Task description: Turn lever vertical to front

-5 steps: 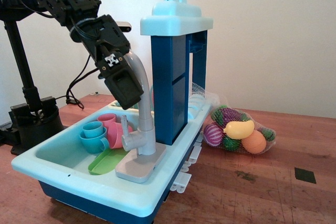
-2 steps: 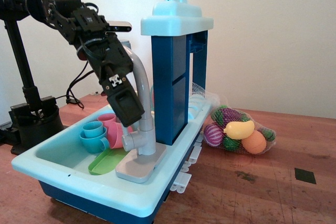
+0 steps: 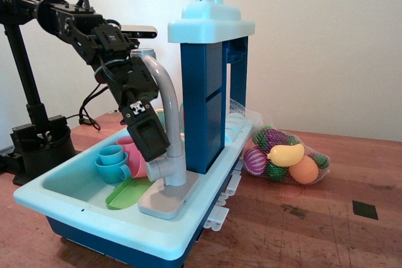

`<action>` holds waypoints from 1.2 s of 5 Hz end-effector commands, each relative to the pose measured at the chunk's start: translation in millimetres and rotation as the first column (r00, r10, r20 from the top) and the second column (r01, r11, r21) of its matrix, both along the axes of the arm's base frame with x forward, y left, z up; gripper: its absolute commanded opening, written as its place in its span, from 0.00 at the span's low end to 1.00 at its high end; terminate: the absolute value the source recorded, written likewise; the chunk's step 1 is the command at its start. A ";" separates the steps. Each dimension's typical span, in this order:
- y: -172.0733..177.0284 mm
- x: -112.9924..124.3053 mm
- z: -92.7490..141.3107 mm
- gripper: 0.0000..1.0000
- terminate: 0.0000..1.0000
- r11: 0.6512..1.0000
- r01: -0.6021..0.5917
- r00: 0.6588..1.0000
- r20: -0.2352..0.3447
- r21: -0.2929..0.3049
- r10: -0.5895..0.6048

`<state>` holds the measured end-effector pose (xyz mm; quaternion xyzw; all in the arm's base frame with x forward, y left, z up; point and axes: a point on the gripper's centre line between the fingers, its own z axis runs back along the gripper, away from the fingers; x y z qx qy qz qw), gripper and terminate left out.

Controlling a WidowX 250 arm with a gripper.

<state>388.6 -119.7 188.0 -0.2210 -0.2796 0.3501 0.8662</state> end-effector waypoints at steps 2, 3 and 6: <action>38.7 -21.6 -41.8 1.00 0.00 0.995 -0.100 0.993 0.064 0.021 0.098; 45.9 -42.8 -57.8 1.00 0.00 0.990 -0.144 0.988 0.066 0.011 0.143; 43.9 -133.9 -17.4 1.00 0.00 0.960 -0.271 0.962 -0.029 0.065 0.273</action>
